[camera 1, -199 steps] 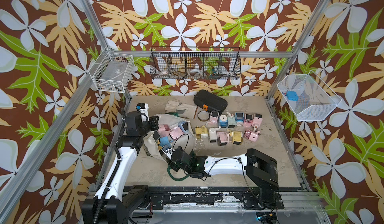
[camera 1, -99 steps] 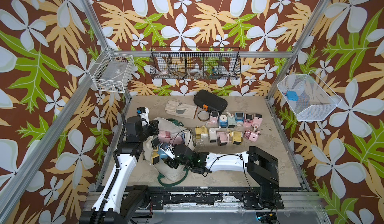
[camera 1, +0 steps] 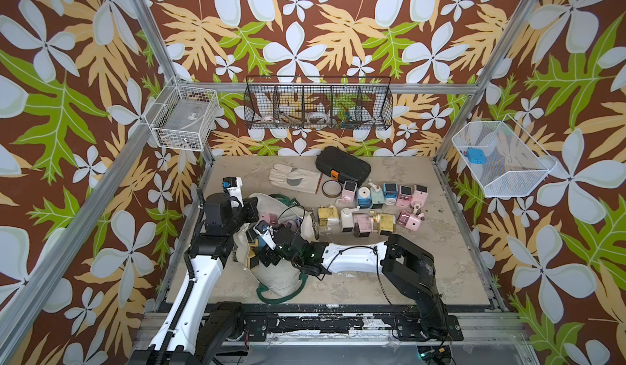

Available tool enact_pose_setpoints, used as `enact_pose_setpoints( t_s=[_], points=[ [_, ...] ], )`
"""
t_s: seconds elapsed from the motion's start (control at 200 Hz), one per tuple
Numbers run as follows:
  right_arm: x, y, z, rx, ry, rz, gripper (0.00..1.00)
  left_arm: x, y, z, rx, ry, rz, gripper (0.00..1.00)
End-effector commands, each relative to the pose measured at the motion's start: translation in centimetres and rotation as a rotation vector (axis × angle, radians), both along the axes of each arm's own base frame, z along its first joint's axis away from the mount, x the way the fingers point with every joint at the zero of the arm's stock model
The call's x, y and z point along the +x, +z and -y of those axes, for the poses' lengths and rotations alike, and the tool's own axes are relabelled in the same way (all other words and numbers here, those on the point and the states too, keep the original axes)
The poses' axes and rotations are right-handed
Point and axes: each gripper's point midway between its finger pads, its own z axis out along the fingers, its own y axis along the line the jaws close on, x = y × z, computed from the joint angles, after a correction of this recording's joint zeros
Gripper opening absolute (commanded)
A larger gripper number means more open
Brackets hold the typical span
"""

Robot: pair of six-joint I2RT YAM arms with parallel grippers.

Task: Take out the pencil sharpeners from the tote bags
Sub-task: Pick up the pencil sharpener from the canvas bag.

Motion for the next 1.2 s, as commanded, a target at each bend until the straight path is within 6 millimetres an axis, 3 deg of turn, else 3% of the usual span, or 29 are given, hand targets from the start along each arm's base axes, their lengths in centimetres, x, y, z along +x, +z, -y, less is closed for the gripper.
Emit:
enact_pose_setpoints(
  t_s=[0.0, 0.13, 0.36, 0.666, 0.931, 1.196],
  points=[
    [0.1, 1.3, -1.4, 0.074, 0.029, 0.01, 0.93, 0.5, 1.3, -0.2, 0.007, 0.013, 0.053, 0.0],
    [1.8, 1.1, -2.2, 0.067, -0.015, -0.012, 0.93, 0.4, 1.3, -0.1, 0.002, 0.01, 0.053, 0.0],
    [2.8, 0.5, -4.0, 0.111, 0.013, -0.05, 0.89, 0.4, 1.5, 0.0, -0.004, 0.004, 0.059, 0.0],
    [2.5, 1.1, -5.8, 0.2, 0.101, -0.057, 0.62, 0.3, 1.6, 0.0, -0.006, 0.001, 0.063, 0.0],
    [1.8, 2.0, -4.5, 0.214, 0.12, -0.018, 0.43, 0.3, 1.7, 0.0, -0.003, 0.005, 0.065, 0.0],
    [0.8, 3.4, -1.8, 0.213, 0.117, 0.027, 0.39, 0.3, 1.6, -0.1, -0.001, 0.007, 0.062, 0.0]
  ],
)
